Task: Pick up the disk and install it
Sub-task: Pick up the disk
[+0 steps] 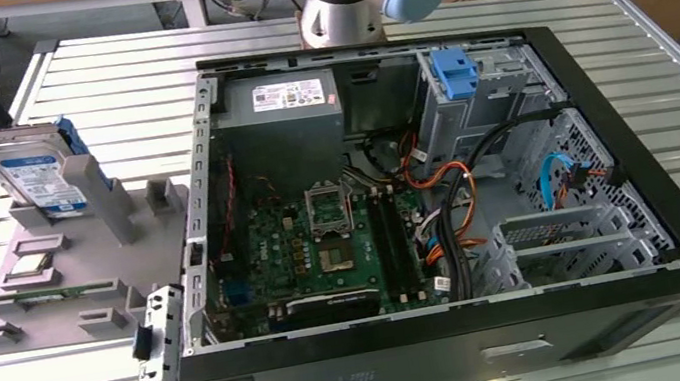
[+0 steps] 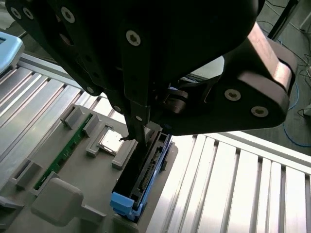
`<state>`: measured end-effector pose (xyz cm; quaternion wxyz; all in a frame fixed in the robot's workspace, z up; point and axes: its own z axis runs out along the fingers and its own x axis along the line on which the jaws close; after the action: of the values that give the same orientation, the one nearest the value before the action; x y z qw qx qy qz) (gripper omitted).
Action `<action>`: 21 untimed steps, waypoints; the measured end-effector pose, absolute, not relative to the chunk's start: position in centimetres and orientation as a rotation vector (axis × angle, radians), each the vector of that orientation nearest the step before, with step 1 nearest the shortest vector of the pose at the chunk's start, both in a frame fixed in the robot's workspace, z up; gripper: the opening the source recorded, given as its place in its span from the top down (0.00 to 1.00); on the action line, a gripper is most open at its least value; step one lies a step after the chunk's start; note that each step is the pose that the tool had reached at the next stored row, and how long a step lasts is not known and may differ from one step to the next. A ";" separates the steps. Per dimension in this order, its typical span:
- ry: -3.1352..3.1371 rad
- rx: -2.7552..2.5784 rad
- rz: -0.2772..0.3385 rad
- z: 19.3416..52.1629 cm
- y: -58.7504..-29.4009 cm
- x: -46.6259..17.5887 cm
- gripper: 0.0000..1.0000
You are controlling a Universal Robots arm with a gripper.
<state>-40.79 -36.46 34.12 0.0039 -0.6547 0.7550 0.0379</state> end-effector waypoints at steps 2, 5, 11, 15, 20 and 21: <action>2.361 -2.049 0.128 34.1 -36.5 -40.8 0.90; 2.356 -2.045 0.138 34.1 -36.5 -40.8 0.90; 2.357 -2.045 0.138 33.9 -36.5 -40.8 0.90; 2.356 -2.045 0.138 33.9 -36.5 -40.8 0.90; 2.357 -2.045 0.138 33.8 -36.5 -40.8 0.90; 2.356 -2.045 0.138 33.8 -36.5 -40.8 0.90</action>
<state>-40.79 -36.47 33.77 0.0092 -0.6548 0.7545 0.0441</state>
